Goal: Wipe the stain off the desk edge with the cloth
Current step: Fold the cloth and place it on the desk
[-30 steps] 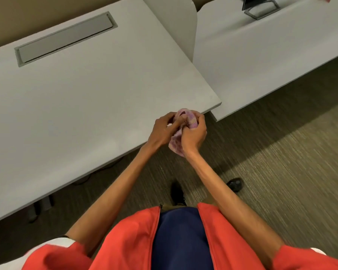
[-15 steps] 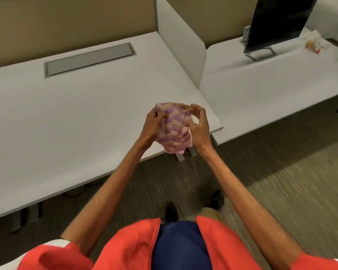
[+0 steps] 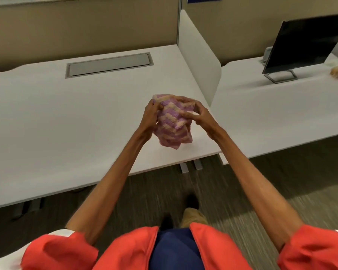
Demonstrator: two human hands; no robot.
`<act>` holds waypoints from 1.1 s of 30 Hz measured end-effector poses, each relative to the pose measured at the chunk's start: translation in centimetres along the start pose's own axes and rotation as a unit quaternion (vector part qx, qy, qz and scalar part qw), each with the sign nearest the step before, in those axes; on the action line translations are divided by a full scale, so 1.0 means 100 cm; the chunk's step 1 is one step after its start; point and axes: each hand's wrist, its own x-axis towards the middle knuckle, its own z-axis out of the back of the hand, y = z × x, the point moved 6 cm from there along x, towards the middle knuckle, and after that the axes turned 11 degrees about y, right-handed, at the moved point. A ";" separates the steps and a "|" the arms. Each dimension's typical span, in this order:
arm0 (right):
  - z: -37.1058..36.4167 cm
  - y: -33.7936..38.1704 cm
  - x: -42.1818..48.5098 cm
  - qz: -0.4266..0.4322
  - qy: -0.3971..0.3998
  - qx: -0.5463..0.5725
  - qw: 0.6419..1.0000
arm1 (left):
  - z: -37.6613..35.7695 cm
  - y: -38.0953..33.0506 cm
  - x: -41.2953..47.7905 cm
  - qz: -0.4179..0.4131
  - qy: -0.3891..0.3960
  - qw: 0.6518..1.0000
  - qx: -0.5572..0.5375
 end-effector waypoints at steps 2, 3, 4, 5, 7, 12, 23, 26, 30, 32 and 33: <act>0.004 0.006 0.013 0.002 0.037 0.003 0.999 | 0.002 -0.004 0.011 0.002 -0.017 1.000 -0.014; 0.007 0.008 0.020 0.003 0.047 0.005 0.999 | 0.003 -0.006 0.018 -0.002 -0.029 0.999 -0.026; 0.011 0.010 0.026 0.006 0.050 0.008 0.999 | 0.004 -0.005 0.025 -0.003 -0.045 0.998 -0.038; 0.015 0.010 0.033 0.011 0.050 0.014 0.999 | 0.005 -0.005 0.033 0.001 -0.063 0.997 -0.046; 0.024 0.010 0.048 0.016 0.049 0.026 0.998 | 0.006 -0.001 0.049 0.014 -0.105 0.993 -0.057; 0.044 0.012 0.084 0.037 0.041 0.008 0.998 | 0.002 0.004 0.085 0.029 -0.170 0.980 -0.104; 0.098 0.023 0.144 0.065 0.006 0.043 0.997 | -0.010 -0.015 0.143 0.016 -0.024 0.999 -0.014; 0.103 0.026 0.162 0.063 -0.003 0.054 0.996 | 0.003 -0.012 0.157 0.021 -0.007 1.000 0.020; 0.106 0.025 0.194 0.058 -0.028 0.059 0.996 | 0.026 -0.006 0.183 0.018 -0.039 0.999 -0.010; 0.108 0.024 0.212 0.048 -0.046 0.068 0.995 | 0.036 -0.002 0.199 0.033 -0.057 0.997 -0.037; 0.110 0.022 0.220 0.042 -0.057 0.074 0.995 | 0.041 0.000 0.207 0.038 -0.061 0.996 -0.047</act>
